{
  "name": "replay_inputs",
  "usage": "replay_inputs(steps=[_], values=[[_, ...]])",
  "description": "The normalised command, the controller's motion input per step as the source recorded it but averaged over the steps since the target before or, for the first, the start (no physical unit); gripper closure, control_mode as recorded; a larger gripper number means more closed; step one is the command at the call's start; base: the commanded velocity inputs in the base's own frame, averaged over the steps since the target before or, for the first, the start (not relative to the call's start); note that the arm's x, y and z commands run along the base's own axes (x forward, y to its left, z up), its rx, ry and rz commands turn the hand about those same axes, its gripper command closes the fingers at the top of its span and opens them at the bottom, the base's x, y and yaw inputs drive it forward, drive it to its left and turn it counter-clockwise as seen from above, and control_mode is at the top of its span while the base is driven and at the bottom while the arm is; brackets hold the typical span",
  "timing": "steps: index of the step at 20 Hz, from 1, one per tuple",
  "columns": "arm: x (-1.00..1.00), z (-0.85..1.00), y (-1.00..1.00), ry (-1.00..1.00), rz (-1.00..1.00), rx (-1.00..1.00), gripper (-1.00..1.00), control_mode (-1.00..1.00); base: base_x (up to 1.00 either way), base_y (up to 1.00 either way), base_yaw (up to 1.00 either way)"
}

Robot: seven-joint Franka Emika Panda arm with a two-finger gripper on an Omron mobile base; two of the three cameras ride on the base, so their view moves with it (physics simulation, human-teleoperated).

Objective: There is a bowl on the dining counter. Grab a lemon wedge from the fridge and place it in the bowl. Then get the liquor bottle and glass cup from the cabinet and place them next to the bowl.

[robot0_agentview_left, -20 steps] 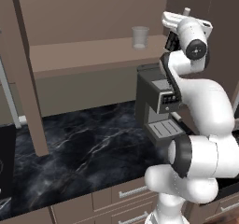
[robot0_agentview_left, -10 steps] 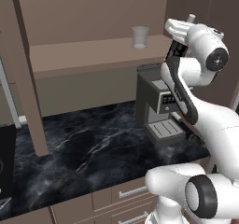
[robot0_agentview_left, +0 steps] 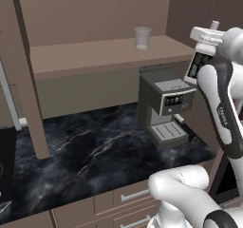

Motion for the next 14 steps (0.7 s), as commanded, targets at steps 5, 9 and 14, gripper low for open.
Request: replay_inputs(steps=[5,9,14], values=[[-0.84,0.0,0.0,0.14,0.15,0.0,1.0,-1.0,0.0,0.0,0.0],[-0.5,-0.27,0.13,0.11,0.08,0.0,1.0,-1.0,0.0,0.0,0.0],[-0.2,-0.38,0.2,0.08,0.05,0.0,1.0,-1.0,0.0,0.0,0.0]])
